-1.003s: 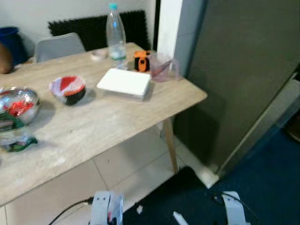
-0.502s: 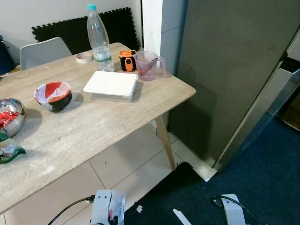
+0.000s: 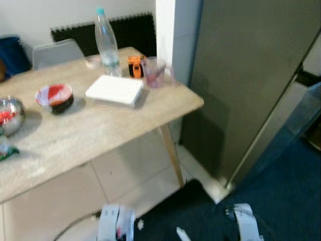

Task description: Restocking fridge

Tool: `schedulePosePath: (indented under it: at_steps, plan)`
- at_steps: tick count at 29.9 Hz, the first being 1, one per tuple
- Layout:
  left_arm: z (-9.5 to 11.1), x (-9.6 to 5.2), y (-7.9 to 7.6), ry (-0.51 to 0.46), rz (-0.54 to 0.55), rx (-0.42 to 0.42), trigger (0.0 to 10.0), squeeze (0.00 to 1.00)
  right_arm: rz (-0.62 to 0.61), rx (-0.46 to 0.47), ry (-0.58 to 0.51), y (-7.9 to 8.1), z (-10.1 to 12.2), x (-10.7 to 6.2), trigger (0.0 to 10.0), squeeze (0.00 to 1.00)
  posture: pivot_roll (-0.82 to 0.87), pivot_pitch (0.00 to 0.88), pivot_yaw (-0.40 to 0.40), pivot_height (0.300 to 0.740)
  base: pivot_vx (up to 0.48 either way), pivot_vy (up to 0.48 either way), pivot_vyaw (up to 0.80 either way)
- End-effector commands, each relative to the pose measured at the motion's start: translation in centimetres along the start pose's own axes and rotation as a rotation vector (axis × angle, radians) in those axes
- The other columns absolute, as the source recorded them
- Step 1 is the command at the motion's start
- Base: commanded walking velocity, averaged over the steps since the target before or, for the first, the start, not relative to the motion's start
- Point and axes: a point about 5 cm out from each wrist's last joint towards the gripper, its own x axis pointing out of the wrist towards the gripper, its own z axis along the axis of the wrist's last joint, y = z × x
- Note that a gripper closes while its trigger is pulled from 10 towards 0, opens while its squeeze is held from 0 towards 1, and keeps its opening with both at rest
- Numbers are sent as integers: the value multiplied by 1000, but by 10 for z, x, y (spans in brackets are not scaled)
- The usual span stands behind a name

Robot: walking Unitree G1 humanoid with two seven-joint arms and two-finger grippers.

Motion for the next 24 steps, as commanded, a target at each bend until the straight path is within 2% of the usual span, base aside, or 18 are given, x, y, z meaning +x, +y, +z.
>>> schedulePosePath:
  at_steps: [1,6,24]
  plan:
    - [-1,0,0,2,-3,6,10000,0,-7,15,-5,-4,1,-1,10000,0,-31,24,4,740,0,-386,0]
    - [-2,0,-1,6,-6,7,10000,0,-10,16,-2,-7,0,-1,10000,0,-34,29,0,740,195,-384,776]
    - [-3,1,-6,9,-21,16,10000,0,-29,-2,-6,-10,1,-1,10000,0,-44,30,-3,740,243,-384,0]
